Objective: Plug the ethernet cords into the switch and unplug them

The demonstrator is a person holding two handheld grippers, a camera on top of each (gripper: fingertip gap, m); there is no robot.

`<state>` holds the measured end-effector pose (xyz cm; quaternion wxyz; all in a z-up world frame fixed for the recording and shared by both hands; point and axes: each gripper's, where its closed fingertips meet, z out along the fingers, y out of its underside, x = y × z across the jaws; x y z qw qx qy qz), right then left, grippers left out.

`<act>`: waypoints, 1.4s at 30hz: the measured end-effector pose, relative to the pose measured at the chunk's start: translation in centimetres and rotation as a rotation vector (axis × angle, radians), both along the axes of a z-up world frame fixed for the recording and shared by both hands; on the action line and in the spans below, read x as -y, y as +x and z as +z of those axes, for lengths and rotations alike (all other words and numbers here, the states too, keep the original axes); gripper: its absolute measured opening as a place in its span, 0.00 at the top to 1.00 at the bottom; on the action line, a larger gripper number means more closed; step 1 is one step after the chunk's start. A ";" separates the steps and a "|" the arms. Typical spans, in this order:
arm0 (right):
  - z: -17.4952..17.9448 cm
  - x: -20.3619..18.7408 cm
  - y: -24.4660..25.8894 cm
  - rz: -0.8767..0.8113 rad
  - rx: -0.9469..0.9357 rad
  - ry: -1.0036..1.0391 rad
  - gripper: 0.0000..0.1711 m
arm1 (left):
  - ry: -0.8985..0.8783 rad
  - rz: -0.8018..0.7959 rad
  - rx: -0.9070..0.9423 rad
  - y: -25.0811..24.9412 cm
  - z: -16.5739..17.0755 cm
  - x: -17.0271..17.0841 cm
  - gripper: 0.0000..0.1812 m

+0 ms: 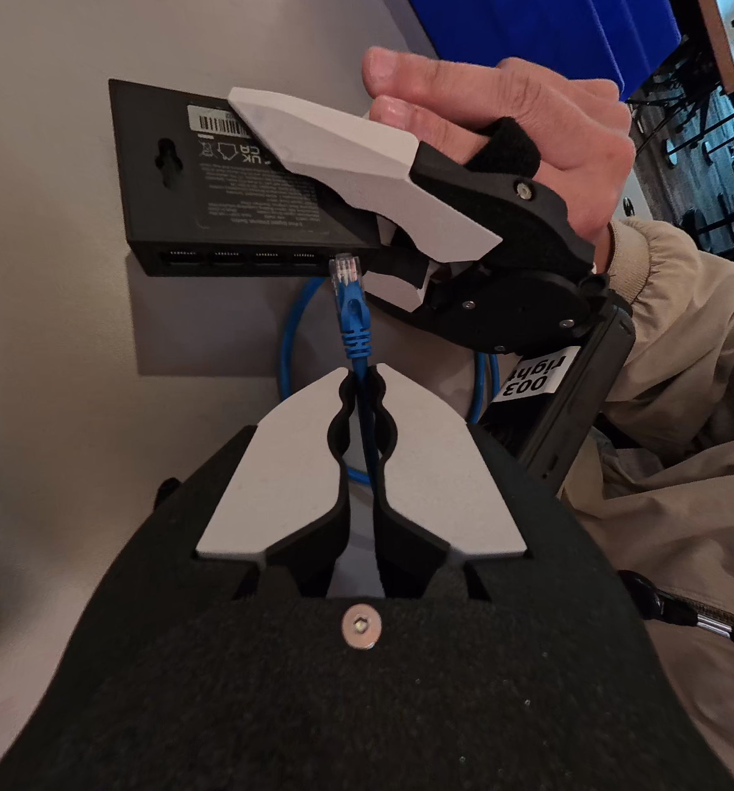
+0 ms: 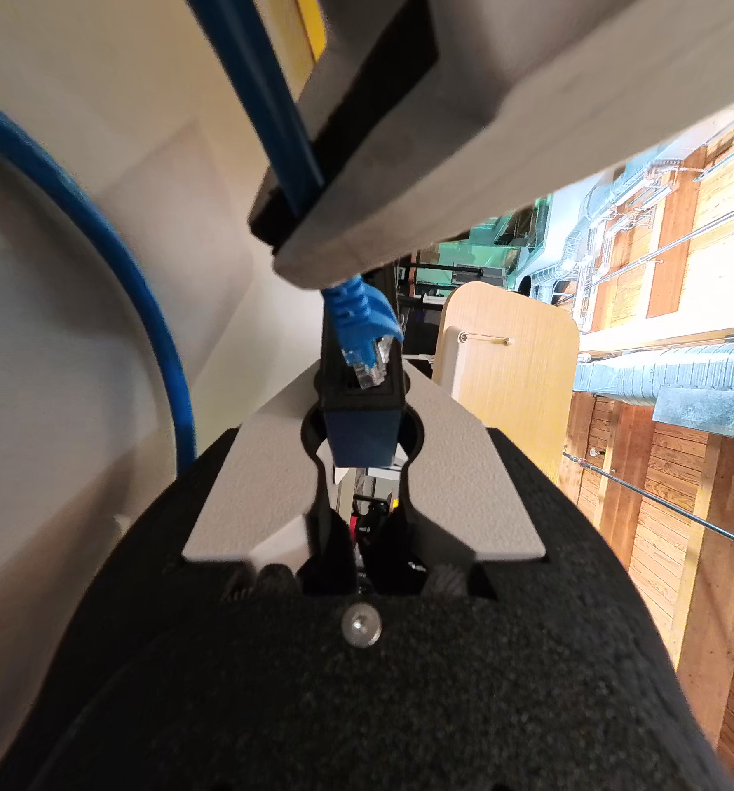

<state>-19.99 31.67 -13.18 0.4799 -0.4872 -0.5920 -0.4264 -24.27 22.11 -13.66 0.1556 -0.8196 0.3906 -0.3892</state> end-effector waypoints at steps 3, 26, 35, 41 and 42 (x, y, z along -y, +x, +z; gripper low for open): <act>-0.1 0.0 0.0 0.010 0.000 -0.005 0.84 | 0.018 -0.002 -0.013 -0.1 0.0 -0.1 0.97; 0.0 0.5 -0.4 0.023 0.012 0.016 0.85 | 0.226 -0.042 -0.134 -0.2 -0.2 -0.4 0.97; -0.7 0.6 0.1 -0.052 -0.061 -0.055 0.85 | 0.253 0.028 -0.074 0.2 0.7 -1.2 0.98; -0.9 0.5 0.4 -0.092 -0.087 -0.070 0.85 | 0.274 0.033 -0.076 0.4 0.0 -1.6 0.98; -1.1 0.4 0.4 -0.100 -0.090 -0.078 0.85 | 0.283 0.039 -0.074 0.4 0.0 -1.7 0.98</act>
